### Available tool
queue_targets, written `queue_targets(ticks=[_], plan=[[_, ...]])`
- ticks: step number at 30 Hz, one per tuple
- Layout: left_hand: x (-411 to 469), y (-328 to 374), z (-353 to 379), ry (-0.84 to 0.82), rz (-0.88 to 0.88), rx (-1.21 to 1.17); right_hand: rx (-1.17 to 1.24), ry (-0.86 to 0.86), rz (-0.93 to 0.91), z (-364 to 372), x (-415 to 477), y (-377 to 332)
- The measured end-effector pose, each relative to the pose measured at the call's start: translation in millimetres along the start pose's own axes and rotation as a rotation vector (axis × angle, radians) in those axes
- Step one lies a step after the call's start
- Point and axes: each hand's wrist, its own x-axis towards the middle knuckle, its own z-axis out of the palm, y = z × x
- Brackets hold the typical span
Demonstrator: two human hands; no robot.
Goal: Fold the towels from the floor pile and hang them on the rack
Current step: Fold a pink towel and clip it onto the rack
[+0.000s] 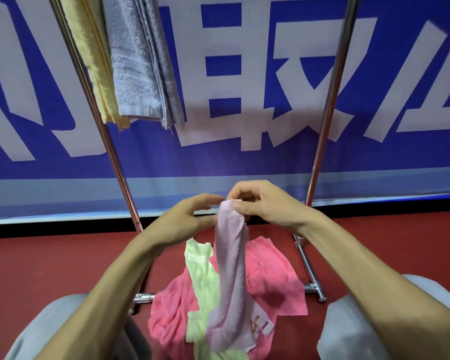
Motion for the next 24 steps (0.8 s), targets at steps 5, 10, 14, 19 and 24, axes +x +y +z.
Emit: queue_targets(ticks=[5,10,14,19,24], plan=[[-1.5,0.9,-11.6,-0.189,0.058,0.064,0.033,-0.025,-0.126,-10.6,-5.2,-2.0],[4.0,-6.2,-3.9,-0.156,0.034,0.052,0.05,0.098,-0.16,-11.7,-3.8,1.2],[2.9,-2.4,-4.8,-0.112,0.01,0.093,0.116,0.208,-0.165,-13.4,-1.9,0.5],[3.4,-4.8,-5.6,0.133,-0.005,0.437,0.141,0.454,-0.069,-19.4,2.6,5.7],[3.4,-7.9,-10.8,0.317,0.007,0.604,-0.059,0.623,0.073,-23.1,7.4,18.9]])
